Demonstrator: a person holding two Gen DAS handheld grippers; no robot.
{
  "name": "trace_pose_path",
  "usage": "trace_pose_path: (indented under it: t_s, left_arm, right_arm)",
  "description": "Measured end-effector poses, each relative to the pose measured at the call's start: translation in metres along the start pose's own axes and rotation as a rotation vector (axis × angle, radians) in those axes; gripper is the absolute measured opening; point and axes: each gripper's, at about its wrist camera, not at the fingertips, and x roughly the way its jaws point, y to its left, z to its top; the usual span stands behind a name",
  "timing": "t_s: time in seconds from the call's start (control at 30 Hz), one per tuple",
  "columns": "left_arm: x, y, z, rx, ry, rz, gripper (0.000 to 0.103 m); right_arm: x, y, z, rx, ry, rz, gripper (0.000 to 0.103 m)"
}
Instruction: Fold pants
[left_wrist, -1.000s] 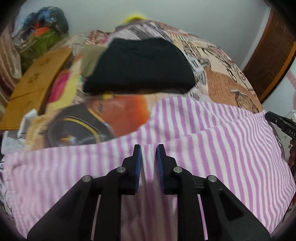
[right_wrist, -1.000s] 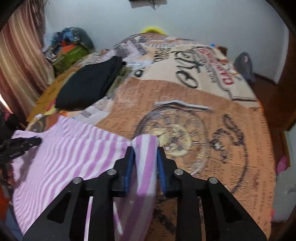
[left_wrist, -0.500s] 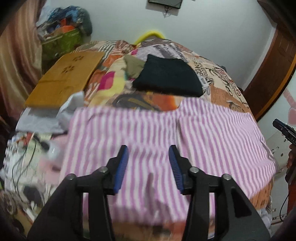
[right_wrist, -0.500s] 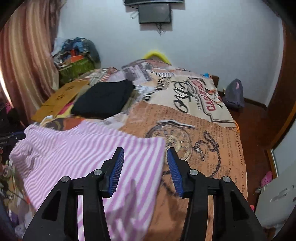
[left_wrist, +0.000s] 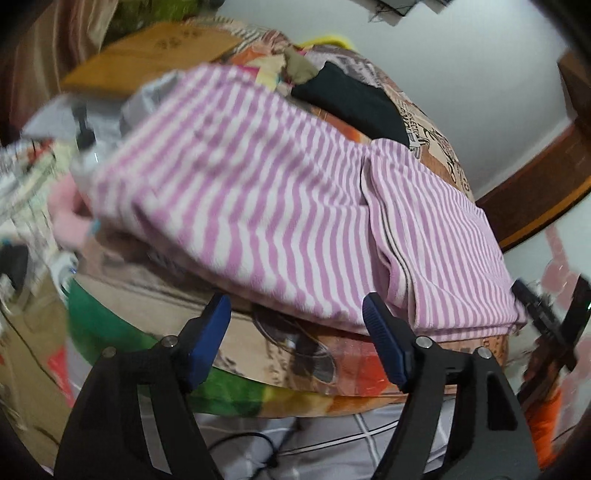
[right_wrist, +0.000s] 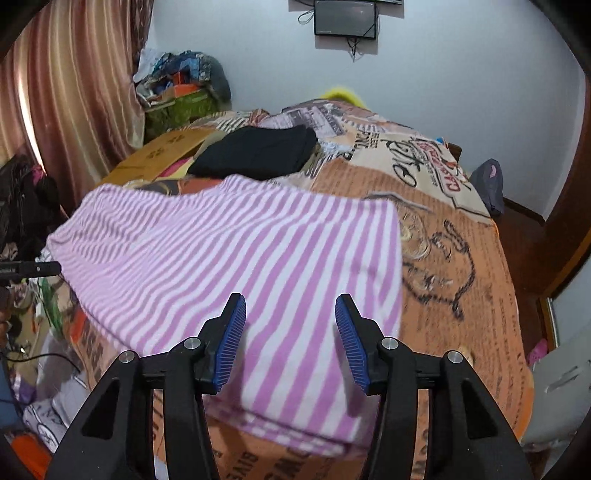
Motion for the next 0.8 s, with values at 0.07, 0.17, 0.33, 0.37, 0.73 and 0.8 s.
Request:
trace_pose_path:
  t_s: [0.07,0.17,0.33,0.37,0.73,0.8]
  left_arm:
    - [0.008,0.004,-0.001,-0.054,0.014,-0.027,0.074]
    - [0.012,0.008,-0.003,-0.092,-0.002,-0.057,0.074]
    - [0.022,0.021,0.008,-0.139,-0.043,-0.099,0.075]
    - [0.023,0.026,0.012,-0.152,-0.05,-0.107,0.075]
    - [0.035,0.015,0.048,-0.073,-0.128,0.178,0.032]
    - [0.036,0.009,0.053,-0.026,-0.124,0.22,0.027]
  right_arm:
    - [0.003,0.001,-0.005,0.007,0.012,-0.007,0.047]
    - [0.003,0.001,-0.011,0.027,0.015,-0.004,0.048]
    - [0.006,-0.002,-0.012,0.049,0.01,-0.005,0.054]
    - [0.007,-0.002,-0.013,0.052,0.012,-0.006,0.054]
    - [0.012,-0.008,-0.011,0.077,0.025,-0.001,0.056]
    - [0.011,-0.007,-0.011,0.077,0.03,-0.003,0.056]
